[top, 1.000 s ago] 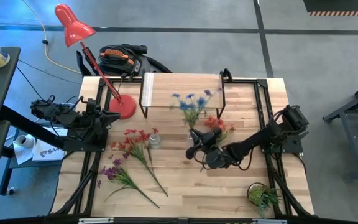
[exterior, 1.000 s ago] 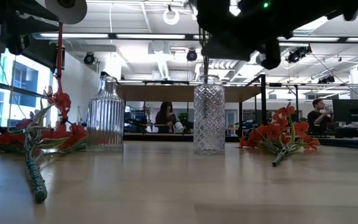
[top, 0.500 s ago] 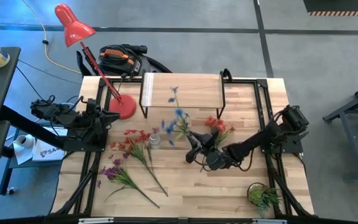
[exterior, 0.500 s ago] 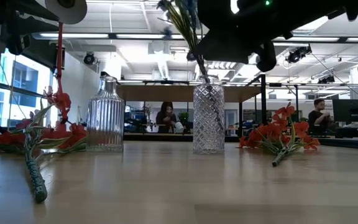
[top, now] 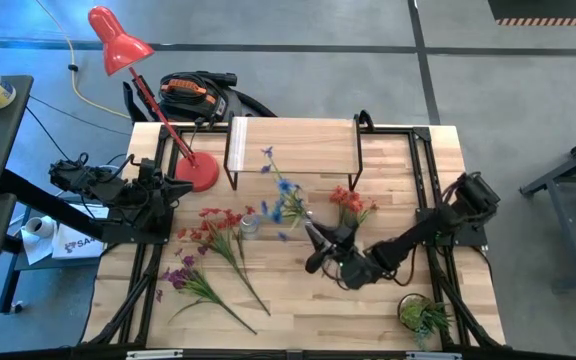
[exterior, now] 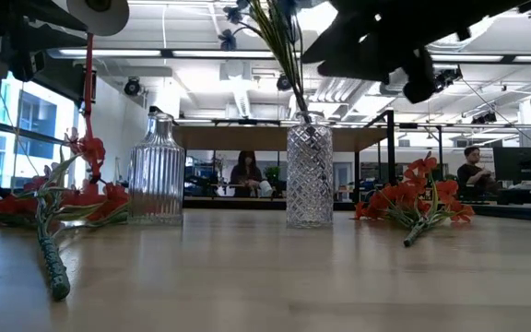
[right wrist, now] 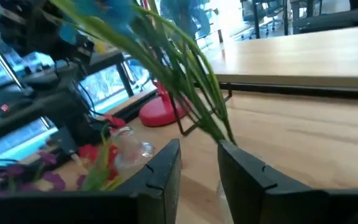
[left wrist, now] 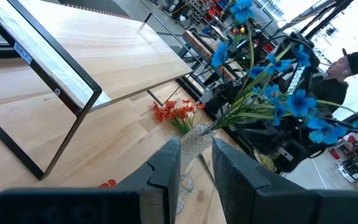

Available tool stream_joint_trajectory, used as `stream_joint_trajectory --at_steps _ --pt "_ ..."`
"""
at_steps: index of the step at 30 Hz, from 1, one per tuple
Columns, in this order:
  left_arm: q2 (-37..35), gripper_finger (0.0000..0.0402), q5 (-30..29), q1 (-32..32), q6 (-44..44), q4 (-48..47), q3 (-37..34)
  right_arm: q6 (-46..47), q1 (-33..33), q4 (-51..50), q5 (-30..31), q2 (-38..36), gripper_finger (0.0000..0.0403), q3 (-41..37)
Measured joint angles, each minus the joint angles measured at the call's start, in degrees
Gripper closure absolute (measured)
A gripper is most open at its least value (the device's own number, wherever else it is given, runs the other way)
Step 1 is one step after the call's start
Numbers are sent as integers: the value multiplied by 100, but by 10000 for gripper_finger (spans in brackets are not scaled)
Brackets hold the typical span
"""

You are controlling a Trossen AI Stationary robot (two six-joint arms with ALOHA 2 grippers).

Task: Pick and place flowers into a vace then onto a shelf
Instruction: Put the right orange flowers into the right transparent flower vase

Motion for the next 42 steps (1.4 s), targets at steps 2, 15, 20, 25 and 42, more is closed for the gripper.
stream_joint_trajectory --at_steps 2,15,20,25,42 --pt "0 275 7 0 2 0 0 305 154 -185 91 -7 304 2" --pt "0 275 -11 0 -13 0 0 2305 -232 -855 -2160 -35 304 33" --pt "0 275 -7 1 -13 0 0 3289 -81 -2021 -3202 -35 304 28" --pt "0 275 28 2 -15 0 0 4108 144 -3227 -4590 -35 305 28" --pt "0 275 17 2 -15 -4 1 5394 118 -5177 -5269 -738 304 4"
